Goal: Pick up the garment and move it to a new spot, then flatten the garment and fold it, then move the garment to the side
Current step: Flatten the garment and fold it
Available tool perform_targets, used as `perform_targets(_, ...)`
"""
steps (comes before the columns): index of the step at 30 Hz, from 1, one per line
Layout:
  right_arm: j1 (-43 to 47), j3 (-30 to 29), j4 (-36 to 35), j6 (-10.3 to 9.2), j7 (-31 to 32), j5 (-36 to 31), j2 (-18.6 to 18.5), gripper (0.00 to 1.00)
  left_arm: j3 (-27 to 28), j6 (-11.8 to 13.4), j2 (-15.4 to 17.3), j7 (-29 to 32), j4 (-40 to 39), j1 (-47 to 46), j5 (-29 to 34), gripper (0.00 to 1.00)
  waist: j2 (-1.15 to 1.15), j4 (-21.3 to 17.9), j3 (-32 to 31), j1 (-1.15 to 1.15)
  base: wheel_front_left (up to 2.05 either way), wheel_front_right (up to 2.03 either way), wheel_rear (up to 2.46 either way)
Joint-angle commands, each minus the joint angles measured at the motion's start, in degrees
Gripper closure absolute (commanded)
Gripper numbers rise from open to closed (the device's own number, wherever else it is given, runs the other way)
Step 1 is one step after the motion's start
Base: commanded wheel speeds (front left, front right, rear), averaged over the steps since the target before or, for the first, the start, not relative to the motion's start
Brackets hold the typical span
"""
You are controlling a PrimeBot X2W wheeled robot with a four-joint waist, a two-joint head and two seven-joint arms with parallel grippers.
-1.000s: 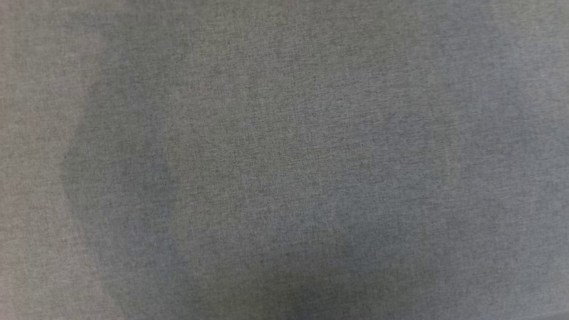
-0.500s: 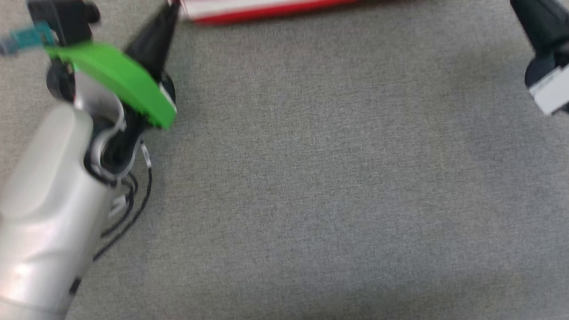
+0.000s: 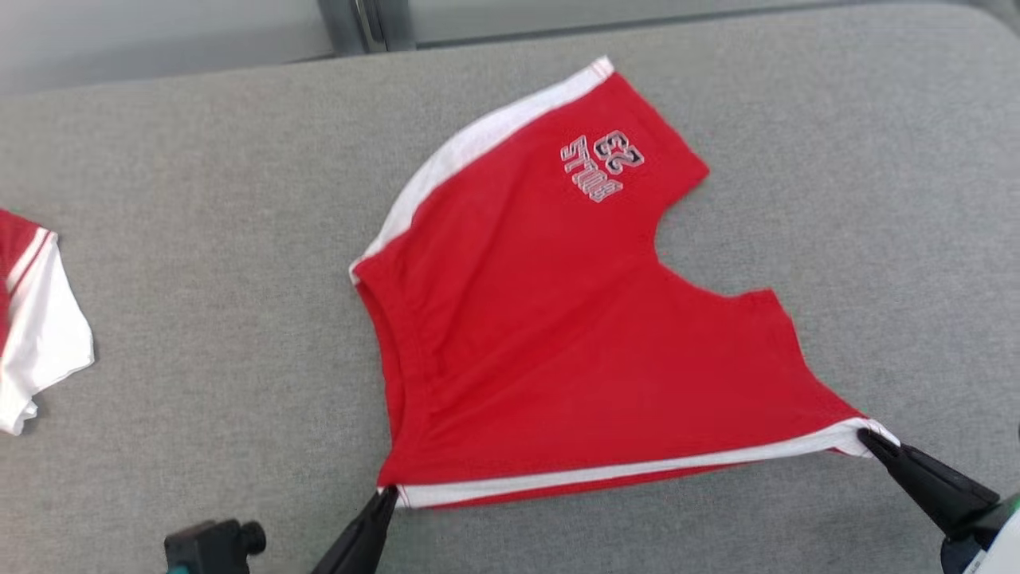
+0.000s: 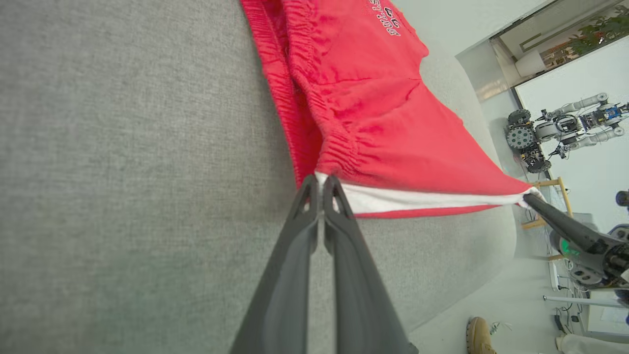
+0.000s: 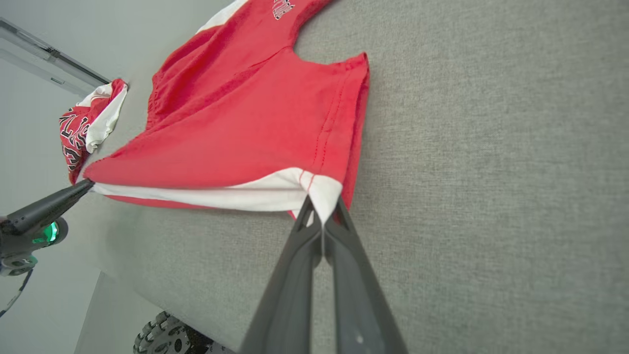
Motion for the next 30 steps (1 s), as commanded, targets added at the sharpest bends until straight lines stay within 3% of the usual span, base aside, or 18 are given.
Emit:
perform_targets(1, 1.97, -2.15, -0.57, -0.08, -0.48, 0.35, -0.10, 1.00, 0.76, 1.28, 0.46, -0.89, -1.92, 2.40, -0.85, 1.00, 0.00, -0.43, -5.87, 0.01, 0.00, 0.00, 0.00)
perform_targets(7, 5.75, -10.51, -3.16, -0.08, -0.42, -1.73, 0.16, 1.00, 1.81, 3.20, 2.14, -0.90, -8.82, 4.38, -0.77, 1.00, 0.00, 0.36, -1.64, 0.01, 0.00, 0.00, 0.00)
perform_targets(12, -4.67, -12.66, -3.38, -0.08, 6.00, -2.97, 0.46, 1.00, 2.93, 3.21, 1.73, 2.46, -10.42, -5.13, 0.61, 1.00, 0.00, 3.57, 6.32, 0.01, 0.00, 0.00, 0.00)
perform_targets(19, -24.56, -13.66, 3.60, -0.07, 19.01, -3.96, 2.42, 1.00, 2.27, 2.83, -2.87, 8.45, -6.36, -20.72, -0.11, 1.00, 0.00, 10.59, 14.14, 0.01, 0.00, 0.00, 0.00)
perform_targets(25, -38.03, -10.66, 12.70, -0.06, 28.61, -5.77, 7.59, 1.00, 1.32, 3.09, -5.97, 10.37, -1.17, -28.46, 1.08, 1.00, 0.00, 15.14, 16.66, 0.01, 0.00, 0.00, 0.00)
perform_targets(30, -44.83, -8.03, 19.16, -0.04, 32.66, -7.20, 11.06, 1.00, -0.01, 2.23, -7.73, 11.15, 1.82, -31.20, 1.24, 1.00, 0.00, 17.85, 17.20, 0.01, 0.00, 0.00, 0.00)
